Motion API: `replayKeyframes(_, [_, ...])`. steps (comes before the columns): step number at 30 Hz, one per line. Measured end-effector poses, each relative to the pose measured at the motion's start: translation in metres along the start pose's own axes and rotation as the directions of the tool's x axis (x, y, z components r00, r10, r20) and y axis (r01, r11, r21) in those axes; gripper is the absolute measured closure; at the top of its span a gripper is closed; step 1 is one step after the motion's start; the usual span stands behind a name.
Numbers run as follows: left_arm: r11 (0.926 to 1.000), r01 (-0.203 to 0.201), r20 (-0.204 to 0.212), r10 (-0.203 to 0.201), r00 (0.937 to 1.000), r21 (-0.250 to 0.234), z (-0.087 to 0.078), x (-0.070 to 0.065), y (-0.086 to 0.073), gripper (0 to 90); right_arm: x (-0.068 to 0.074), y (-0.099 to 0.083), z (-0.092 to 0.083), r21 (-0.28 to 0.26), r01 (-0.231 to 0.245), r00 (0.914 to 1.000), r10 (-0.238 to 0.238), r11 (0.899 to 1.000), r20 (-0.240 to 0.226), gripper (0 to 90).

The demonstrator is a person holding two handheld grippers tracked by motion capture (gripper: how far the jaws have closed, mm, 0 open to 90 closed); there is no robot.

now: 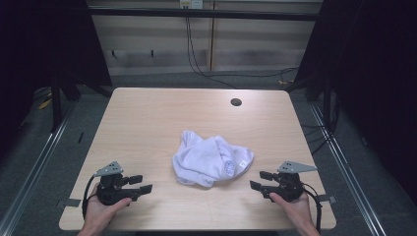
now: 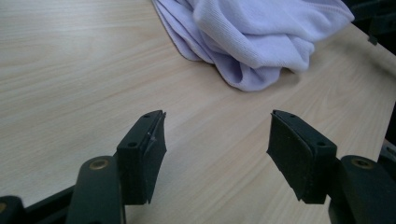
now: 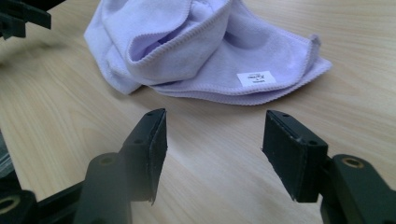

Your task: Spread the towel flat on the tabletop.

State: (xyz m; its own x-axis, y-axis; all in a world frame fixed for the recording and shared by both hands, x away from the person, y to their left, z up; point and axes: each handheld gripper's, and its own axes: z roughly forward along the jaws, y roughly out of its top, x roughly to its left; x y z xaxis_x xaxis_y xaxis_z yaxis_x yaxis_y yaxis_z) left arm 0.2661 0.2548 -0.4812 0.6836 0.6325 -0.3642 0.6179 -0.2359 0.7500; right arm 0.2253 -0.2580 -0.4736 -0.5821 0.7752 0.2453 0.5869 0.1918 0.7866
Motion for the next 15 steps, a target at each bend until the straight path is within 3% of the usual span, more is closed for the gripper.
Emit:
replayKeyframes(3, [0.9998, 0.003, -0.010, -0.004, 0.9999, -0.020, -0.001, 0.001, 0.002, 35.9, -0.005, 0.001, 0.000, 0.004, -0.004, 0.9999, 0.004, 1.000, -0.015, 39.9])
replayKeyframes(7, [0.9998, -0.018, -0.043, 0.018, 0.9989, -0.012, 0.004, 0.002, 0.006, 34.4, -0.012, 0.010, 0.008, 0.012, 0.012, 0.9998, -0.011, 1.000, -0.017, 39.5])
replayKeyframes(8, [0.9992, -0.040, -0.049, 0.040, 0.9980, 0.001, 0.011, 0.004, 0.011, 34.5, -0.014, 0.014, 0.012, 0.007, 0.008, 0.9995, -0.008, 1.000, -0.030, 39.4])
replayKeyframes(11, [0.9984, -0.056, -0.052, 0.056, 0.9971, 0.006, 0.017, 0.007, 0.016, 39.8, -0.016, 0.025, 0.019, -0.001, 0.018, 0.9991, -0.018, 1.000, -0.039, 39.1])
replayKeyframes(12, [0.9980, -0.063, -0.050, 0.063, 0.9968, -0.007, 0.022, 0.009, 0.024, 40.9, -0.016, 0.036, 0.026, -0.004, 0.038, 0.9981, -0.038, 0.999, -0.049, 39.1])
replayKeyframes(15, [0.9973, -0.068, -0.032, 0.067, 0.9972, -0.028, 0.025, 0.010, 0.031, 48.7, -0.016, 0.046, 0.032, -0.003, 0.053, 0.9969, -0.053, 0.999, -0.058, 39.6])
